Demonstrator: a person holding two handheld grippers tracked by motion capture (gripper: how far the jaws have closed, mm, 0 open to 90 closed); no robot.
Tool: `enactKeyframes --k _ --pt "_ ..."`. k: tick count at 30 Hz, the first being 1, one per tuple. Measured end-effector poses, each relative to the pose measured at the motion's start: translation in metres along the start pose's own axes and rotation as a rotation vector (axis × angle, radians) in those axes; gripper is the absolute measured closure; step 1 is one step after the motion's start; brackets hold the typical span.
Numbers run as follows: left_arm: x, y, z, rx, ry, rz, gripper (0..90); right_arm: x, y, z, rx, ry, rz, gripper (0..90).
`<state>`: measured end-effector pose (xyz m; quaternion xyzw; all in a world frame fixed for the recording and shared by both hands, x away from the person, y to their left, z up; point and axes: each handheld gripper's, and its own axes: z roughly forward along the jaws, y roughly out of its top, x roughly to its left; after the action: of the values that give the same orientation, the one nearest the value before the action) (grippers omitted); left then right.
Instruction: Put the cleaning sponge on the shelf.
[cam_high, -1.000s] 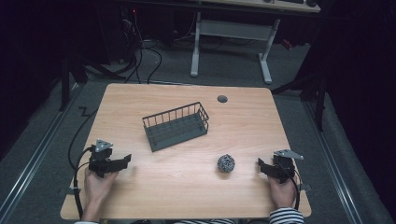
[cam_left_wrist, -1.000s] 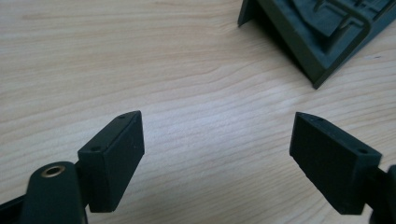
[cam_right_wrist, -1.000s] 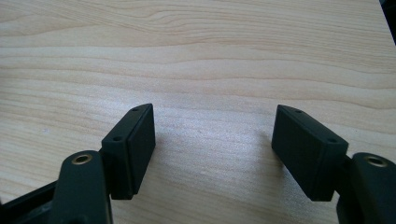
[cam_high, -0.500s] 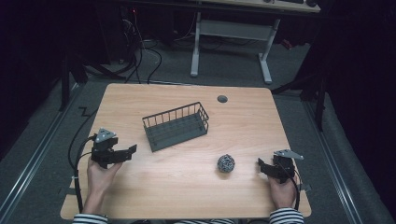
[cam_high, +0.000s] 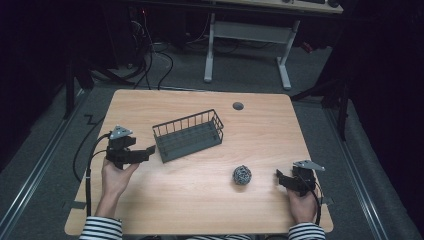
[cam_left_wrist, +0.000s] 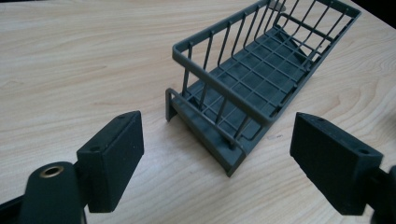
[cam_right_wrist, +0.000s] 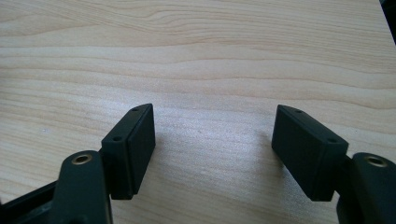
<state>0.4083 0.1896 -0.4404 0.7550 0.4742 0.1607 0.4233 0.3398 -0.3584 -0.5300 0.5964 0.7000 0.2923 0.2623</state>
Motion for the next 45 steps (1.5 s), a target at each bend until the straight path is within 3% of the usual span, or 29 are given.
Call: enactKeyframes --k 15,23,31,38,45 --pt "-0.002 0.018 0.03 0.025 0.004 -0.032 17.8 0.0 0.0 0.0 0.0 0.0 0.0 30.4" --pt "-0.006 0.021 0.045 0.043 0.026 -0.021 20.5 0.0 0.0 0.0 0.0 0.0 0.0 30.4" --pt "-0.007 0.019 0.051 0.063 0.029 -0.008 28.7 0.0 0.0 0.0 0.0 0.001 -0.001 30.3" --pt "-0.008 0.016 0.051 0.062 0.007 -0.003 43.9 0.0 0.0 0.0 0.0 0.001 0.0 30.3" --pt "-0.012 0.014 0.049 0.065 -0.006 0.012 47.4 0.0 0.0 0.0 0.001 0.002 -0.004 30.2"
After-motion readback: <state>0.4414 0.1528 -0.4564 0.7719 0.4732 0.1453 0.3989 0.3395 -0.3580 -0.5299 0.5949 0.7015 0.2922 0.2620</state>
